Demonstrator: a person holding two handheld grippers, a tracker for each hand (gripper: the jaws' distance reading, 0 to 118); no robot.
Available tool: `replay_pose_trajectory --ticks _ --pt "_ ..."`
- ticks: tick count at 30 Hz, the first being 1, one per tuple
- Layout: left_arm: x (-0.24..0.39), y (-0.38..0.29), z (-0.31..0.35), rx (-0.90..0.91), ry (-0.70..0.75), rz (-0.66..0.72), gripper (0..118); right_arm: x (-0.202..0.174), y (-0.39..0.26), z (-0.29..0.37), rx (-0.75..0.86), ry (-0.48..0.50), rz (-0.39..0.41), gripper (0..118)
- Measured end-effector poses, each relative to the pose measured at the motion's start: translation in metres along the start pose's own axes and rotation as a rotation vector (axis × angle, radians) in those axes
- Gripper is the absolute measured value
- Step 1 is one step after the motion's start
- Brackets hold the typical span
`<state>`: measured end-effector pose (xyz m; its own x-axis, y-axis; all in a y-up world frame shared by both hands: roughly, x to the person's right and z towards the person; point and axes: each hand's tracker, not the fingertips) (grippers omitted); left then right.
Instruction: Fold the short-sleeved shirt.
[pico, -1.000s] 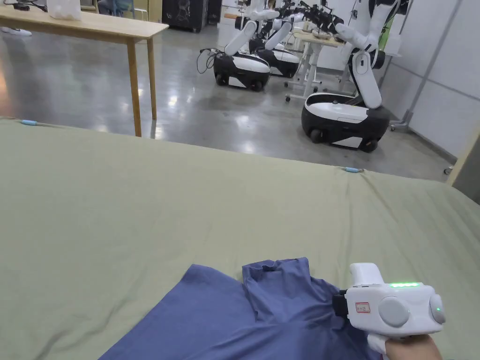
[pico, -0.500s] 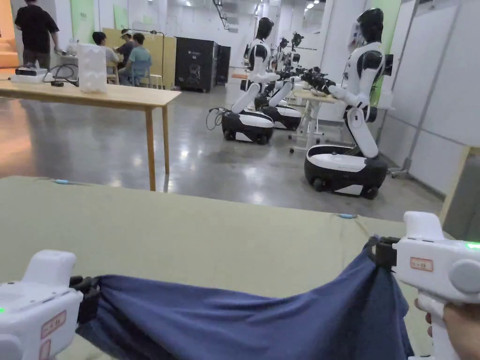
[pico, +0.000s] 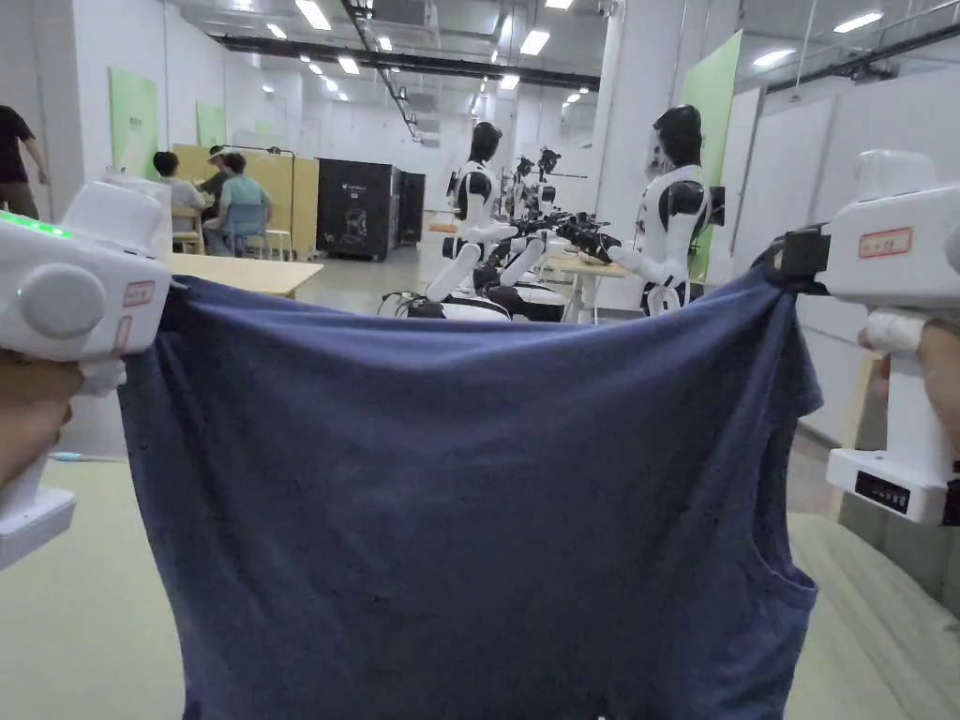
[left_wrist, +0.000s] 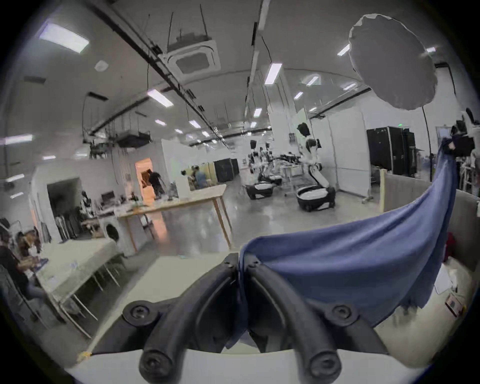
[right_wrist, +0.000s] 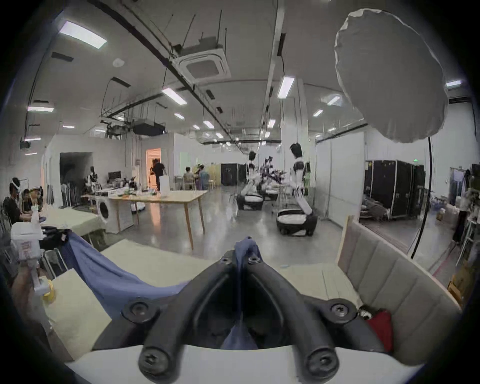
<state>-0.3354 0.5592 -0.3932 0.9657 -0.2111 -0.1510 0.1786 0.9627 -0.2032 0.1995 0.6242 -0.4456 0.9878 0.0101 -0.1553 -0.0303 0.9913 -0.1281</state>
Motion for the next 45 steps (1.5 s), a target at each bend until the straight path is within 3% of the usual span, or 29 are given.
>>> replay_pose_trajectory --ticks 6,10,16,20,23,29,34,41,45 --pt "-0.019 0.040 -0.007 0.063 0.068 -0.026 0 0.001 0.043 -0.011 0.085 0.005 -0.026 4" --pt "-0.014 0.036 0.000 0.080 0.057 -0.028 0 -0.004 0.036 -0.018 0.093 -0.003 -0.006 4" --pt "0.005 -0.022 -0.023 0.003 0.025 -0.020 0 0.002 -0.033 -0.054 -0.009 0.004 -0.033 4" --pt "0.018 -0.080 -0.048 -0.084 -0.006 0.050 0 0.005 -0.100 -0.069 -0.070 -0.051 -0.009 4" --pt "0.034 -0.114 -0.042 -0.094 0.014 0.055 0 0.013 -0.136 -0.062 -0.096 -0.035 -0.065 4" --pt "0.035 -0.131 0.029 -0.088 -0.046 0.111 0 0.021 -0.158 0.013 -0.087 0.011 -0.028 4" --pt "0.039 -0.178 0.115 -0.150 -0.133 0.067 0 0.026 -0.212 0.099 -0.166 0.055 0.021 4" --pt "0.064 -0.342 0.200 -0.472 -0.214 0.035 0 0.021 -0.392 0.185 -0.470 0.070 0.112 4" --pt "0.073 -0.412 0.216 -0.625 -0.188 0.069 0 0.024 -0.479 0.195 -0.677 0.068 0.073 4"
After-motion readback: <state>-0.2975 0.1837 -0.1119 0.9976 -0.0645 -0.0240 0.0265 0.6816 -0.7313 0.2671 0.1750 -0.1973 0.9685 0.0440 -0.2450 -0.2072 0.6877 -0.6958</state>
